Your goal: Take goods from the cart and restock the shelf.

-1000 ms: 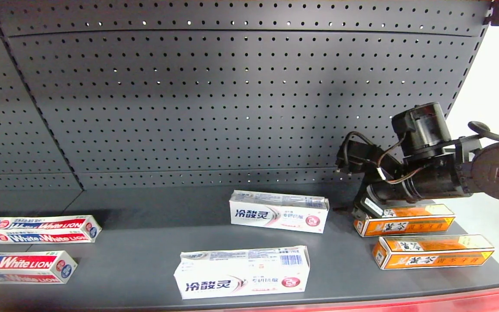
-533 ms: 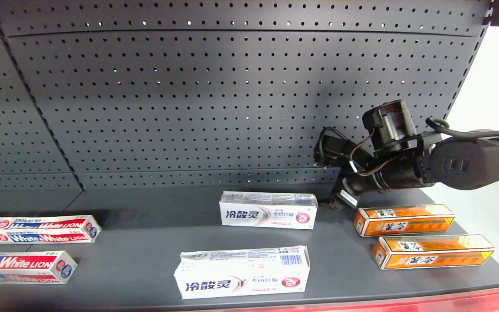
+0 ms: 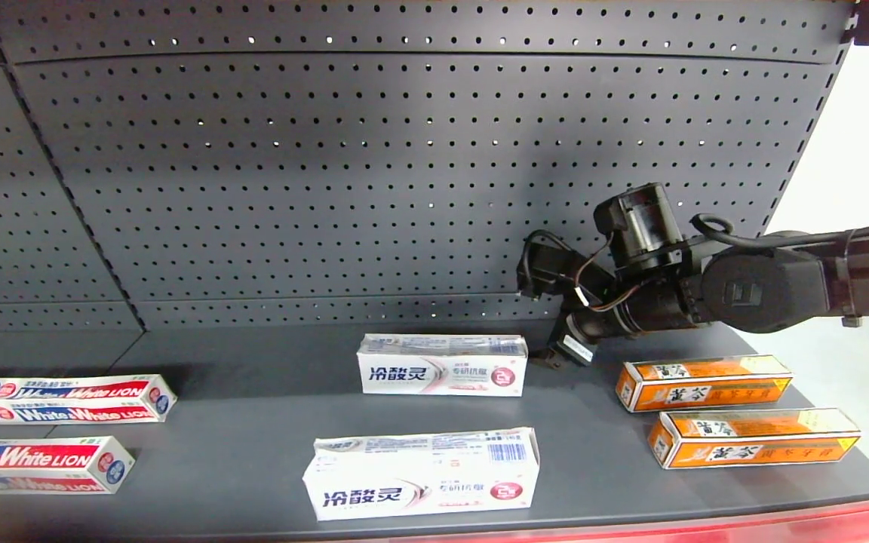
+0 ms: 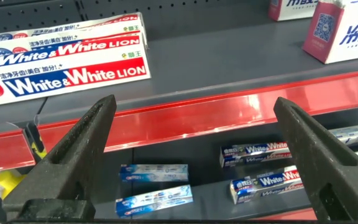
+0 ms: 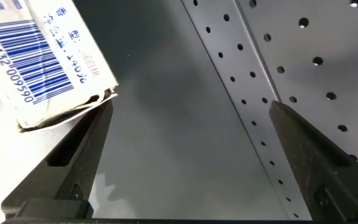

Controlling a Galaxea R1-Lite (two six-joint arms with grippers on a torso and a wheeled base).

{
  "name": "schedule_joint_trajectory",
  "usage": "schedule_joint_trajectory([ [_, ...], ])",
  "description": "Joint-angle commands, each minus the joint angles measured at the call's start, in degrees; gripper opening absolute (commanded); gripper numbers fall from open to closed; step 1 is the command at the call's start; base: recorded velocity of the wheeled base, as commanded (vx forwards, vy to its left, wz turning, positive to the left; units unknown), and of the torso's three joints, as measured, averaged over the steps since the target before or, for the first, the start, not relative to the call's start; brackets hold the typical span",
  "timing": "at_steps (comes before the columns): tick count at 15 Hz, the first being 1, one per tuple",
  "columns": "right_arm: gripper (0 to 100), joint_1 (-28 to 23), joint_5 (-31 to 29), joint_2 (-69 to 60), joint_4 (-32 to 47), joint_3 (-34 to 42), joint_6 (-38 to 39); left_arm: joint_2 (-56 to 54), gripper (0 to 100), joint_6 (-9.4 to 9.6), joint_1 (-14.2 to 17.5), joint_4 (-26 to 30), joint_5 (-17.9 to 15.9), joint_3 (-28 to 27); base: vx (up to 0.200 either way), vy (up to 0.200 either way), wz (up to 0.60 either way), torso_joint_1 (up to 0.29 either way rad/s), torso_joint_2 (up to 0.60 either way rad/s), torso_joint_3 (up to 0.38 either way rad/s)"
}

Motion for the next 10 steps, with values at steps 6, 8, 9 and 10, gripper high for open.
schedule_joint_trajectory([
  [6, 100, 0.15, 0.04, 1.03, 0.05, -0.63, -0.03, -0.02, 100, 0.01, 0.01, -0.01, 0.00, 0.01, 0.000, 0.000, 0.00, 0.000, 0.00, 0.000],
  [8, 100, 0.24, 0.04, 1.11, -0.03, -0.63, -0.03, -0.02, 100, 0.01, 0.01, -0.01, 0.00, 0.01, 0.000, 0.000, 0.00, 0.000, 0.00, 0.000],
  [9, 100, 0.24, 0.04, 1.11, -0.03, -0.63, -0.03, -0.02, 100, 0.01, 0.01, -0.01, 0.00, 0.01, 0.000, 0.000, 0.00, 0.000, 0.00, 0.000],
  [10, 100, 0.33, 0.04, 1.11, 0.05, -0.63, -0.03, -0.02, 100, 0.01, 0.01, -0.01, 0.00, 0.01, 0.000, 0.000, 0.00, 0.000, 0.00, 0.000],
])
